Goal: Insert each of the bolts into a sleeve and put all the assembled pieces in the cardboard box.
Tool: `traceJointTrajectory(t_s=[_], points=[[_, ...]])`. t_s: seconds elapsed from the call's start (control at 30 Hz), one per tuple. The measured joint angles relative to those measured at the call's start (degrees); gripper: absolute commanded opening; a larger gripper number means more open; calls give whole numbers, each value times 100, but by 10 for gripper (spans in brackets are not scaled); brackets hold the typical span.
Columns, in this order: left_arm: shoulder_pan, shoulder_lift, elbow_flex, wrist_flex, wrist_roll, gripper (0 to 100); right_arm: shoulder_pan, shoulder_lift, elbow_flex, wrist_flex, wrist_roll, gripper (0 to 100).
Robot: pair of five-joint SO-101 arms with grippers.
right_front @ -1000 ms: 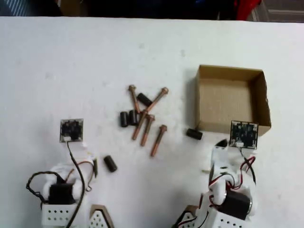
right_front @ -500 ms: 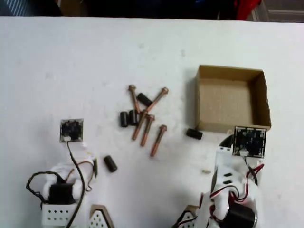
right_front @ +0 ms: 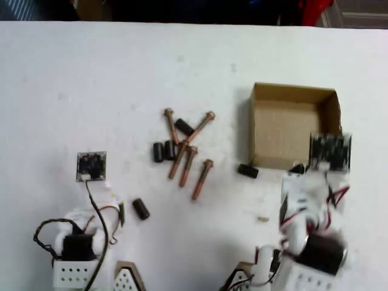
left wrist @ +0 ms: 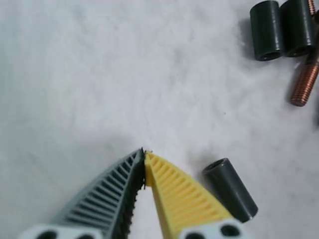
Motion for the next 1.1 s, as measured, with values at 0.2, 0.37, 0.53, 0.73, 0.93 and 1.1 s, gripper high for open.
traceJointTrajectory(t_s=[0.2,0.37,0.53,0.73,0.93,1.1], points=[[0,0,0,0,0,24,-123,1996,-1046,-26,0,21],[0,0,0,0,0,24,-774,3191,-1653,-35,0,21],[0,0,0,0,0,24,-1081,4088,-2330,-35,-9,22],[0,0,0,0,0,24,-1231,5169,-3780,703,-9,22],[0,0,0,0,0,24,-1574,6514,-5582,1723,-9,22],[0,0,0,0,0,24,-1688,7604,-6936,1996,-237,23]])
